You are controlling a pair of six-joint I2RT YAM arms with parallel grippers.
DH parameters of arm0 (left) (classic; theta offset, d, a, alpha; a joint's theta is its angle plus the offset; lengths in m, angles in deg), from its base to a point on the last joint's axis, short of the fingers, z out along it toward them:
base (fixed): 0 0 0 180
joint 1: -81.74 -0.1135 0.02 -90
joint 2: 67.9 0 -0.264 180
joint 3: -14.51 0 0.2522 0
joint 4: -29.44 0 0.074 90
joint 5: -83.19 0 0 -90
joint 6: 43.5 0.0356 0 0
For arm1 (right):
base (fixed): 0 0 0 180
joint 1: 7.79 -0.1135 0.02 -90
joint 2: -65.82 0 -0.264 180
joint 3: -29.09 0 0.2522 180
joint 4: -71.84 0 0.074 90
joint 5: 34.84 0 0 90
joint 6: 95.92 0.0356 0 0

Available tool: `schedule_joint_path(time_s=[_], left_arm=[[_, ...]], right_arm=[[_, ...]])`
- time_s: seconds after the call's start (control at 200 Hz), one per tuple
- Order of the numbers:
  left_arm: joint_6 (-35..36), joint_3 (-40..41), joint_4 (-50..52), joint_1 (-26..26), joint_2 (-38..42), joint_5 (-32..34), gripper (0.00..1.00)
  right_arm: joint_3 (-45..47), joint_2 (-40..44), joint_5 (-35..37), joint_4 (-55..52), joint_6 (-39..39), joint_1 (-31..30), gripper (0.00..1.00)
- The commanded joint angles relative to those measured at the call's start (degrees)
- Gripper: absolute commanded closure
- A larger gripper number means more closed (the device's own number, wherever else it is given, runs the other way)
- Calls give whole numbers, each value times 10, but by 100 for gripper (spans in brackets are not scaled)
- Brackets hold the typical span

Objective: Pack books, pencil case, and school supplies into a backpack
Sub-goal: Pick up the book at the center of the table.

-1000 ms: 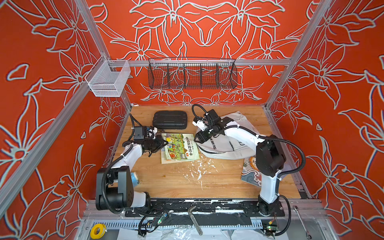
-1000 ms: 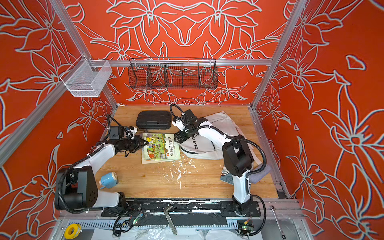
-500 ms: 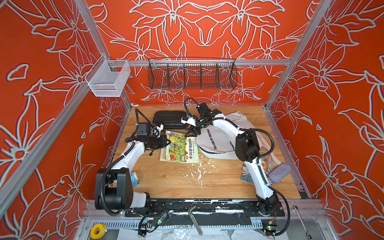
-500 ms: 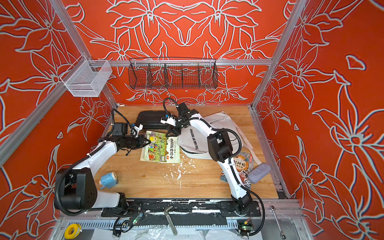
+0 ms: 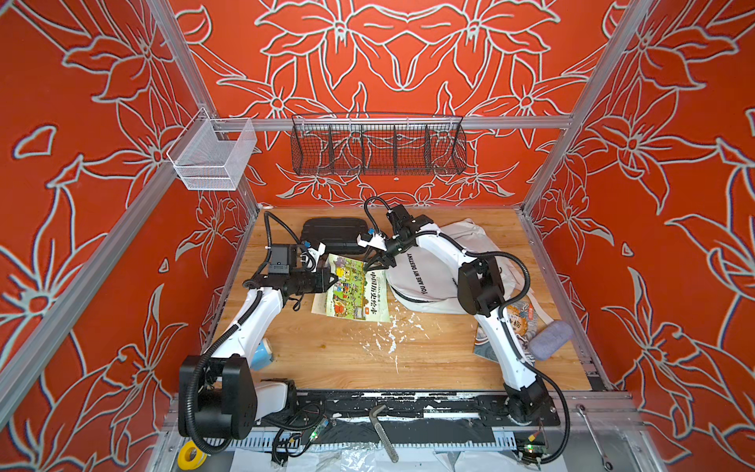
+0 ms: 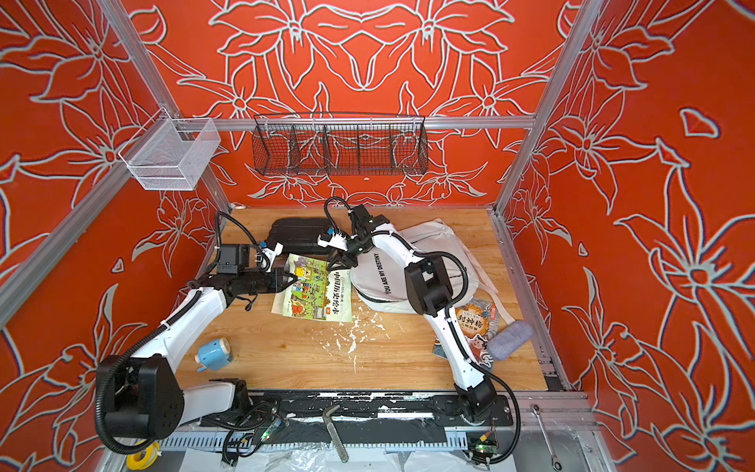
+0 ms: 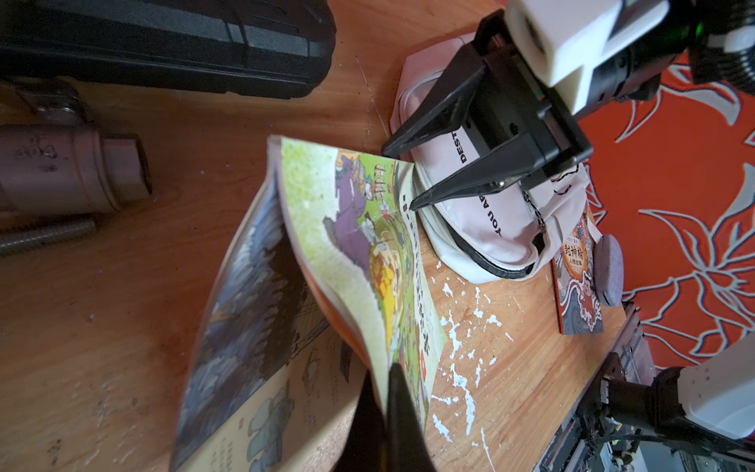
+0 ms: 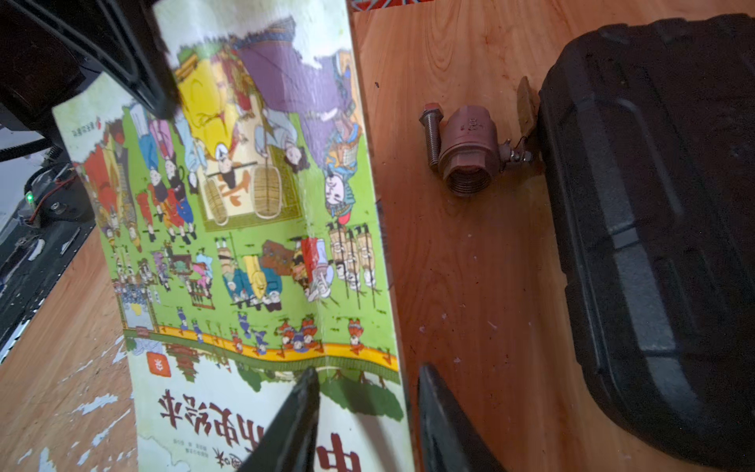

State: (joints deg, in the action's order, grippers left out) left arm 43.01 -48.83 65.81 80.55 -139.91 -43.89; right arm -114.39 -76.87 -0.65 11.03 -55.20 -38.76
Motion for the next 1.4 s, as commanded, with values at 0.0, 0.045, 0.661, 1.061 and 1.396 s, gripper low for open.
schedule_joint_path(time_s=[0.0, 0.045, 0.661, 1.061, 1.396], left_arm=[[23, 1, -12, 8, 24, -5, 100], [24, 2, -12, 10, 27, -5, 100], [62, -11, 15, 28, 52, 62, 100], [82, -28, 40, 24, 170, 198, 16], [163, -78, 26, 13, 208, 185, 17]], right_arm=[[-20, -24, -21, 0, -1, -1, 54], [-26, -27, -29, -3, -2, -1, 53], [-25, 19, -72, -68, -44, 16, 100], [99, 171, -49, -3, -4, 15, 100], [155, 291, 16, 8, 39, -6, 100]])
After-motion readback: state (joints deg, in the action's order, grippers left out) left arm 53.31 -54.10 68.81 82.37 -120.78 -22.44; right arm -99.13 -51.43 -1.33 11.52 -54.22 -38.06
